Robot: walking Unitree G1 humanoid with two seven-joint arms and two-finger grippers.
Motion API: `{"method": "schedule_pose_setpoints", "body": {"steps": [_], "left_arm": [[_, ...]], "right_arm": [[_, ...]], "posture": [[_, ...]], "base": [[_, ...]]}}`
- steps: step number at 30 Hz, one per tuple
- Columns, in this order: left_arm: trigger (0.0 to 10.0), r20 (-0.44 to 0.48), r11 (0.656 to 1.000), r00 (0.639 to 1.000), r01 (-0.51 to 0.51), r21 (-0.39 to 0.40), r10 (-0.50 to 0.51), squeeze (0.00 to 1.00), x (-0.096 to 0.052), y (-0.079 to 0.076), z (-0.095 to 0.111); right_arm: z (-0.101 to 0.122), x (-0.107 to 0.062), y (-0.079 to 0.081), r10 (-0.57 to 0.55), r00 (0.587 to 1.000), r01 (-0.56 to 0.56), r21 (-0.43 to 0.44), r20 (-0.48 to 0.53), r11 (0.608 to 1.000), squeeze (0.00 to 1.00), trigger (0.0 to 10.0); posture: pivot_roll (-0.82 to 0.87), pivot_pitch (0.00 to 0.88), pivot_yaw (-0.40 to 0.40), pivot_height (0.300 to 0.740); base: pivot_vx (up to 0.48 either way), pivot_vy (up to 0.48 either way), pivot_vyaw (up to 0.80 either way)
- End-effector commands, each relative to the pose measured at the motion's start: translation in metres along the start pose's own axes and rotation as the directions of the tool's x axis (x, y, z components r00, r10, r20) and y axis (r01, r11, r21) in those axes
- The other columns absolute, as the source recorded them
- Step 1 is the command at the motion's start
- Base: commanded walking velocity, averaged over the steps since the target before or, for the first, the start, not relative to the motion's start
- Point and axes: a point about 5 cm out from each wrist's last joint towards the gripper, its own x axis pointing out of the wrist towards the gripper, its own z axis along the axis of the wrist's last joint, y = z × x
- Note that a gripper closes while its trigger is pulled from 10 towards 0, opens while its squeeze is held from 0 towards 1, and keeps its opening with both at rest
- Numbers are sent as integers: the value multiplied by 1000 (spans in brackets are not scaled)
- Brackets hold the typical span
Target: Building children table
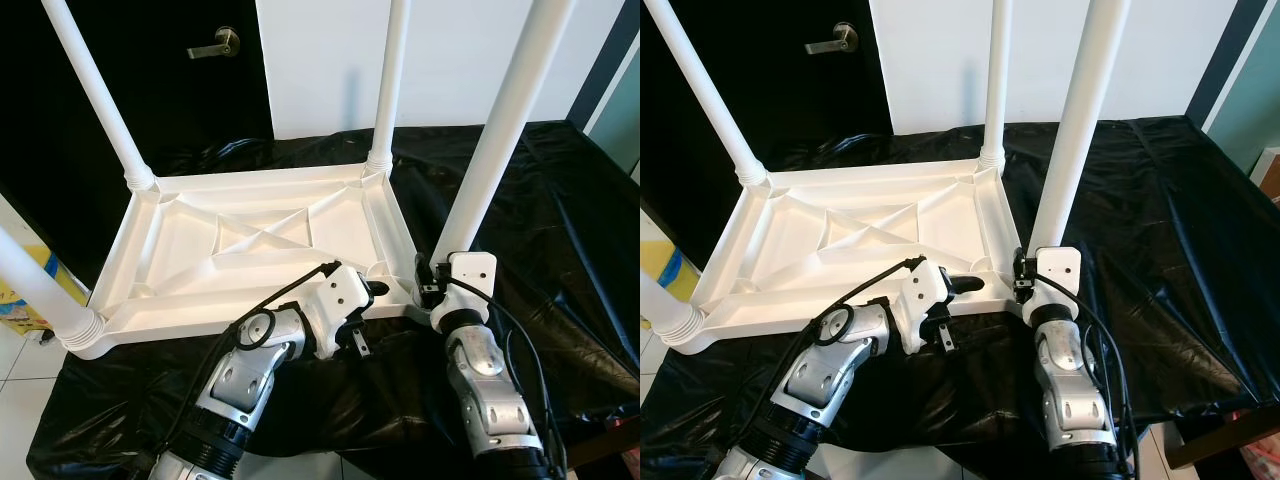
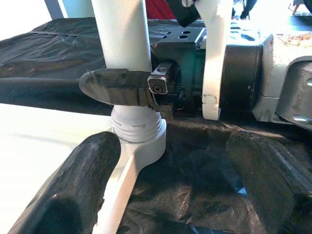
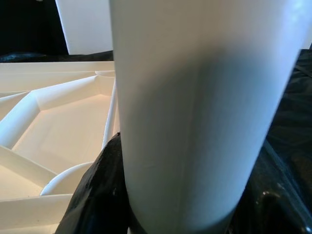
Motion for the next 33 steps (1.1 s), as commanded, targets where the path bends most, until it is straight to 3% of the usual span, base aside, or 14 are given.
{"method": "schedule_pose_setpoints", "body": {"steps": [1, 14, 15, 16, 29, 33], "left_arm": [[10000, -1, 998, 998, -57, -10, 57, 0, -1, 1, -2], [10000, -4, 998, 998, -66, -6, 66, 0, -3, 4, -1], [10000, -3, 998, 998, -69, -6, 69, 0, -3, 4, -1], [10000, -1, 997, 997, -75, -4, 75, 0, -3, 5, -1], [10000, 6, 996, 996, -86, 7, 86, 0, -2, 9, 3], [10000, 4, 997, 997, -80, 11, 80, 0, -2, 9, 2]], "right_arm": [[-23, -10, -4, -50, 990, 51, 4, -133, 999, 0, 10000], [-18, -12, 6, -42, 995, 41, -12, -89, 999, 20, 10000], [-17, -12, 5, -43, 996, 41, -23, -81, 999, 624, 10000], [-16, -12, 5, -33, 997, 31, -20, -73, 999, 1000, 10000], [-9, -10, -7, 58, 998, -59, -29, -17, 998, 1000, 10000], [-4, -12, -21, 176, 984, -176, -27, 11, 984, 1000, 10000]], "posture": [[-151, 0, 18, 740], [-149, 7, 20, 740], [-148, 5, 19, 740], [-147, 3, 16, 740], [-150, 0, 23, 740], [-155, 0, 30, 740]], "base": [[0, 0, 0], [0, 0, 0], [0, 0, 0], [0, 0, 0], [0, 0, 0], [0, 0, 0]]}}
